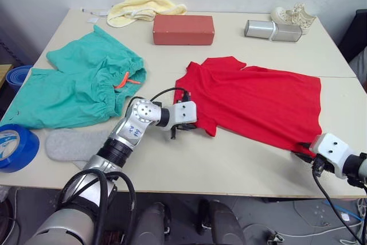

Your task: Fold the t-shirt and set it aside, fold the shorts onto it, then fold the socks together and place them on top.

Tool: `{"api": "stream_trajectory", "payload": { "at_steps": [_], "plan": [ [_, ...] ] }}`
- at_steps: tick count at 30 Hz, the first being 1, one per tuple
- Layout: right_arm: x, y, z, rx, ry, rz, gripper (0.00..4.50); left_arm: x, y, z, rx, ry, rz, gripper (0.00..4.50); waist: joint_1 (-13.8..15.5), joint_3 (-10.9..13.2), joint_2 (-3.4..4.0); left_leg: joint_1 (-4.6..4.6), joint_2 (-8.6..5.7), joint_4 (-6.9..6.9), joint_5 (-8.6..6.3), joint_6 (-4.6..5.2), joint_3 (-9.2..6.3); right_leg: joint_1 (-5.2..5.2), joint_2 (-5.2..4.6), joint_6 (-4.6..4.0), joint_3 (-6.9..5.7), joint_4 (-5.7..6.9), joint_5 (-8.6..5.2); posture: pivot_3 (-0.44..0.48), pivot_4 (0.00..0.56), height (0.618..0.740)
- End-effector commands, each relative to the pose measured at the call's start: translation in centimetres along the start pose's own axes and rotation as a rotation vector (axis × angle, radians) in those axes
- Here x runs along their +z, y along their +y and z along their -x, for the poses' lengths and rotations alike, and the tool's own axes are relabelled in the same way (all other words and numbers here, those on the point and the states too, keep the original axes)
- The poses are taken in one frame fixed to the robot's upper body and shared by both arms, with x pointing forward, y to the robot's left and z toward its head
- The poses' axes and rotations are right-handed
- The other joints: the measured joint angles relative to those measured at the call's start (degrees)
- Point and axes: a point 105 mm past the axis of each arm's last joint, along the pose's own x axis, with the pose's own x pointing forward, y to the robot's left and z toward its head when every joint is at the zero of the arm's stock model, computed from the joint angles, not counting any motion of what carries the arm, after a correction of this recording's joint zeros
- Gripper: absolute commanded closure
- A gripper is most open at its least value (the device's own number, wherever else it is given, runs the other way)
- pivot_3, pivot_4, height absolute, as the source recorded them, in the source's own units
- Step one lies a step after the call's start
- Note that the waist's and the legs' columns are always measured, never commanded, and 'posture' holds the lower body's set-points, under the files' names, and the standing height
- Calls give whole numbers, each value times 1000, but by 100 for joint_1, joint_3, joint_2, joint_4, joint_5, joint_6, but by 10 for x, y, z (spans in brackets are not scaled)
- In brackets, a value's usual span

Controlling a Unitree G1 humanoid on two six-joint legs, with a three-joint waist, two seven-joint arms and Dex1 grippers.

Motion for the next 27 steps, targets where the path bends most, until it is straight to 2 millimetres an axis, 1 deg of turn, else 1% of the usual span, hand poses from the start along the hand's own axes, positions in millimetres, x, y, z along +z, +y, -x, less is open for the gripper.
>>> {"api": "stream_trajectory", "payload": {
  "at_steps": [1,5,7,9,10,11,13,15,17,19,21,24,27],
  "plan": [
    [6,-7,7,-28,-28,43,4467,11,-17,5,-83,-94,45,4481,7,0,0,-1,0,0,0,0,0,0,0,0,0,-1,0,0,150,740],
    [4,-4,20,7,-24,58,4467,19,-33,20,-144,-146,26,4481,28,1,1,-4,-1,2,0,0,-1,0,0,0,-1,-2,0,0,150,740],
    [3,-2,27,31,-30,60,4467,24,-47,30,-210,-176,14,4481,25,1,2,-5,-2,2,0,1,-1,0,-1,0,0,-3,0,0,150,740],
    [0,3,36,59,-20,73,4467,24,-58,39,-249,-171,15,4481,22,1,3,-3,-1,1,-1,1,-1,1,-1,0,1,-5,0,0,150,740],
    [0,7,40,82,-27,77,4467,23,-63,42,-261,-162,18,4481,23,1,3,-1,-1,0,-1,1,-1,2,-1,0,2,-5,0,0,150,740],
    [-7,12,48,108,-6,85,4467,21,-71,48,-281,-144,23,4481,23,1,3,0,0,0,-2,-1,-1,3,-1,0,2,-5,0,0,150,740],
    [-23,30,63,194,33,76,4467,17,-88,58,-316,-105,42,4481,24,1,4,3,0,-9,-4,-3,-2,4,0,-1,2,-8,-1,0,150,740],
    [-27,44,69,251,22,63,4467,18,-98,62,-336,-91,61,4481,28,1,4,4,4,-18,-6,-6,-3,4,4,-3,1,-17,-3,0,150,740],
    [-29,53,71,282,1,55,4467,19,-105,63,-344,-90,98,4481,26,3,8,1,2,-12,-11,2,-2,5,1,-3,2,-19,-3,0,150,740],
    [-30,55,71,269,-12,39,4467,20,-108,64,-343,-88,126,4481,25,3,8,2,1,-7,-18,13,-2,10,-2,4,8,-20,2,0,150,740],
    [-30,54,71,259,-17,19,4467,19,-107,66,-331,-70,150,4481,26,1,12,4,1,-7,-27,28,-3,10,-2,3,13,-22,4,0,150,740],
    [-29,55,70,270,-16,8,4467,15,-100,70,-311,-36,175,4481,25,-1,19,6,3,-10,-26,13,-3,7,-1,-4,14,-19,0,0,150,740],
    [-22,57,68,286,-40,-52,4467,19,-87,75,-288,-53,259,4481,29,0,19,4,4,-10,-23,0,-3,4,0,-7,10,-17,-3,0,150,740]
  ]
}}
